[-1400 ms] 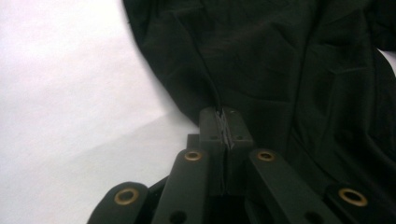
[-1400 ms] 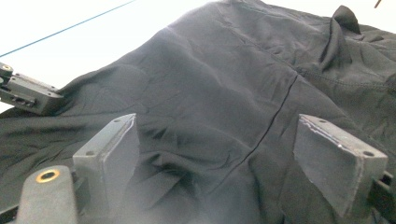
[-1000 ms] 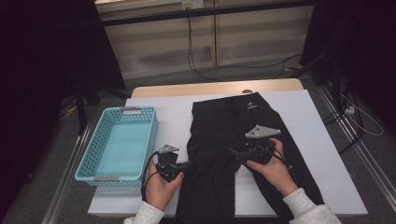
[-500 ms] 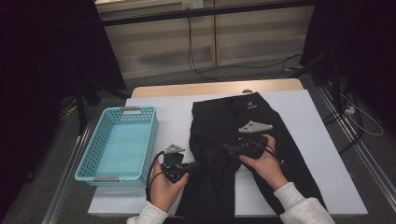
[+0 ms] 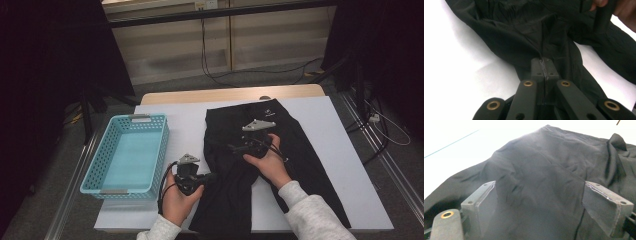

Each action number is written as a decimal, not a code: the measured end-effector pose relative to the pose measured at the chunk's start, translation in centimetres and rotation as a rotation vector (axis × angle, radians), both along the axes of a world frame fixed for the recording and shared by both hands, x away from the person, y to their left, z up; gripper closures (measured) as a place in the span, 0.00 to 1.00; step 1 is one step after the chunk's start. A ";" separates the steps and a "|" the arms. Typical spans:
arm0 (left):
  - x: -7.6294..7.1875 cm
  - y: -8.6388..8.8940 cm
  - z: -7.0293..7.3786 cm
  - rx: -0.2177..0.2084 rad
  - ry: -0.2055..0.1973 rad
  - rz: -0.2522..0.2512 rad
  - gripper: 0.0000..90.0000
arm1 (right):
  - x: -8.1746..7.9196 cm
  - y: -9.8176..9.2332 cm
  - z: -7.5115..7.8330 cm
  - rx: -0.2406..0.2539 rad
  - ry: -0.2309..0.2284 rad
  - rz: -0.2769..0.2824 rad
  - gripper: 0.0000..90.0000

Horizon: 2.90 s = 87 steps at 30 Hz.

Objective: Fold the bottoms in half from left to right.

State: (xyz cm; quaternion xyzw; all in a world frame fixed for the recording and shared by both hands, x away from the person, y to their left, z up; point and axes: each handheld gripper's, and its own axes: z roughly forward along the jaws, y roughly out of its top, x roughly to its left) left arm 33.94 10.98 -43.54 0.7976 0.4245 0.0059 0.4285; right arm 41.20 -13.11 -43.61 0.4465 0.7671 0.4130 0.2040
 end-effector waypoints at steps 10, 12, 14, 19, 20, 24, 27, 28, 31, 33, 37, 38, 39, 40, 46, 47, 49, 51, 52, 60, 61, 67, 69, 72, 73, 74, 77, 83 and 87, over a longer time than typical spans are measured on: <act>-0.1 -0.1 0.2 -0.013 -0.015 -0.007 1.00 | 1.2 2.6 -0.2 0.012 0.017 0.027 0.15; -0.1 -0.1 0.1 -0.010 -0.015 -0.012 1.00 | 1.4 3.2 -0.4 0.015 0.026 0.031 0.15; -0.2 -0.2 0.1 -0.018 -0.019 -0.009 1.00 | 1.6 3.7 -0.4 -0.013 0.018 0.038 0.15; -0.3 -0.3 0.0 -0.017 -0.017 -0.023 1.00 | 2.3 4.8 -0.9 0.020 0.045 0.048 0.15; -0.3 -0.4 0.0 -0.019 -0.019 -0.019 1.00 | 2.5 5.0 -0.9 0.029 0.050 0.053 0.15; -0.3 -0.6 0.0 -0.021 -0.023 -0.027 1.00 | 3.1 6.0 -1.1 0.045 0.066 0.057 0.15; -0.2 -0.6 -0.1 -0.028 -0.023 -0.028 1.00 | 3.4 6.9 -1.3 0.041 0.082 0.071 0.16; -0.2 -0.6 -0.2 -0.029 -0.022 -0.026 1.00 | 3.5 7.2 -1.4 0.043 0.089 0.071 0.16; -0.2 -0.6 -0.2 -0.034 -0.025 -0.026 1.00 | 3.6 7.9 -1.9 0.022 0.092 0.089 0.22; -0.2 -0.6 -0.1 -0.038 -0.029 -0.027 1.00 | 3.7 8.1 -2.3 -0.011 0.103 0.105 0.34; -0.2 -0.6 0.1 -0.049 -0.039 -0.028 1.00 | 4.1 7.5 -2.6 0.001 0.111 0.108 0.77; -0.3 -0.6 0.2 -0.051 -0.042 -0.032 1.00 | 4.1 7.2 -2.5 0.013 0.114 0.126 0.86; -0.3 -0.6 0.3 -0.061 -0.045 -0.028 1.00 | 4.0 6.9 -2.4 0.010 0.116 0.128 0.94; -0.3 -0.6 0.4 -0.064 -0.047 -0.034 1.00 | 4.0 6.4 -2.2 0.002 0.106 0.124 0.97; -0.4 -1.1 0.7 -0.080 -0.063 -0.043 1.00 | 3.2 3.2 -0.1 0.034 0.068 0.094 0.99; -0.3 -1.2 0.7 -0.085 -0.060 -0.044 1.00 | 2.9 2.5 0.2 0.035 0.064 0.086 0.99; -0.3 -1.4 0.6 -0.090 -0.058 -0.049 1.00 | 2.2 1.1 0.5 0.041 0.061 0.075 0.99; -0.3 -1.7 0.4 -0.094 -0.051 -0.059 1.00 | 1.5 -0.2 0.6 0.029 0.057 0.065 0.99; -0.3 -1.9 0.2 -0.097 -0.045 -0.062 1.00 | 1.2 -0.9 0.6 0.017 0.053 0.055 0.99; -0.2 -2.9 -0.2 -0.096 -0.023 -0.084 1.00 | -0.8 -3.7 -0.2 -0.069 0.075 0.066 0.97; -0.2 -3.0 -0.3 -0.093 -0.023 -0.090 1.00 | -0.9 -3.8 -0.3 -0.085 0.076 0.075 0.94; 0.0 -3.0 -0.7 -0.090 -0.004 -0.090 1.00 | -0.4 -2.2 -0.9 -0.135 0.026 0.097 0.63; 0.1 -2.9 -0.8 -0.092 0.001 -0.087 1.00 | 0.2 -1.3 -1.0 -0.143 0.016 0.100 0.57; 0.2 -2.7 -1.0 -0.090 0.011 -0.084 1.00 | 1.3 -0.1 -1.3 -0.161 0.000 0.097 0.48; 0.2 -2.6 -1.0 -0.089 0.014 -0.086 1.00 | 1.6 0.3 -1.3 -0.159 -0.012 0.086 0.45; 0.3 -2.6 -1.0 -0.088 0.011 -0.083 1.00 | 1.9 0.6 -1.3 -0.145 -0.023 0.089 0.45; 0.4 -2.3 -0.9 -0.092 0.007 -0.074 1.00 | 2.5 1.8 -1.4 -0.142 -0.064 0.094 0.42; 0.4 -2.1 -0.9 -0.092 0.010 -0.072 1.00 | 3.5 3.5 -2.2 -0.180 -0.079 0.122 0.63; 0.4 -2.4 -1.1 -0.107 0.017 -0.070 1.00 | 4.0 3.3 -2.6 -0.175 -0.024 0.135 0.89</act>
